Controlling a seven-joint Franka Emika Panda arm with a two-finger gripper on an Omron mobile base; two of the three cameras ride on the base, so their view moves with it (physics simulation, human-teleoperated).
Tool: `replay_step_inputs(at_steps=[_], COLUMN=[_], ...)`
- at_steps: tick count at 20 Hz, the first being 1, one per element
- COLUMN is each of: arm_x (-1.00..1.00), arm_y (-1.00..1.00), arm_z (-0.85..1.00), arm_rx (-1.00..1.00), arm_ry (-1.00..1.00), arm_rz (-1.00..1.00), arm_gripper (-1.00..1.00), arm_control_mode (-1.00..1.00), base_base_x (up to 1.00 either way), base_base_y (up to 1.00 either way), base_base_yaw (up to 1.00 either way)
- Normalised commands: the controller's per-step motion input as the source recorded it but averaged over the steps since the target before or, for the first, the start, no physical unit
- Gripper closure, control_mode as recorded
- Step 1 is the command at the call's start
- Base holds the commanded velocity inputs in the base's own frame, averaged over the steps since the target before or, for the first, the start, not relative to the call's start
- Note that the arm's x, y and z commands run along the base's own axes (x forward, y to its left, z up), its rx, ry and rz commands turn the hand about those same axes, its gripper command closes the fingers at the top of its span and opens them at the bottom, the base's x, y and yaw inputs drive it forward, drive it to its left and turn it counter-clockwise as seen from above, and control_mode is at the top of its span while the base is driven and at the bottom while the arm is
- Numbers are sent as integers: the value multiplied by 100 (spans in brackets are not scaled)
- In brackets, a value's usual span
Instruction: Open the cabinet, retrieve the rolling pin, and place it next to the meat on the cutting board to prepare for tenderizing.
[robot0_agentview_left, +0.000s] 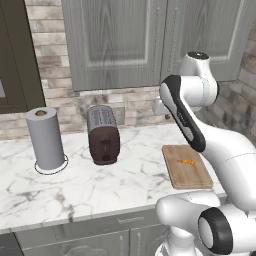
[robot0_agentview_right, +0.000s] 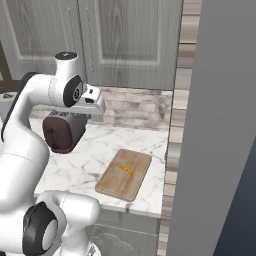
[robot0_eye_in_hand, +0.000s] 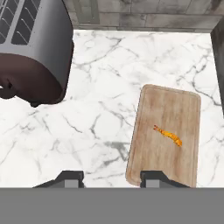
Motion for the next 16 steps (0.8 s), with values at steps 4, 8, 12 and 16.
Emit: replay_step_inputs(at_steps=[4, 8, 12, 16], arm_x=[-10, 0, -15, -12], arm_y=[0, 5, -6, -9], arm_z=[0, 0, 18, 51], arm_rx=[0, 0, 0, 0], arm_ry=[-3, -7, -8, -15], arm_rz=[0, -15, -16, -13], arm_gripper=[-100, -100, -100, -100], arm_control_mode=[-100, -100, -100, -100], base_base_x=[0, 0, 0, 0], base_base_y=[0, 0, 0, 0], base_base_yaw=[0, 0, 0, 0])
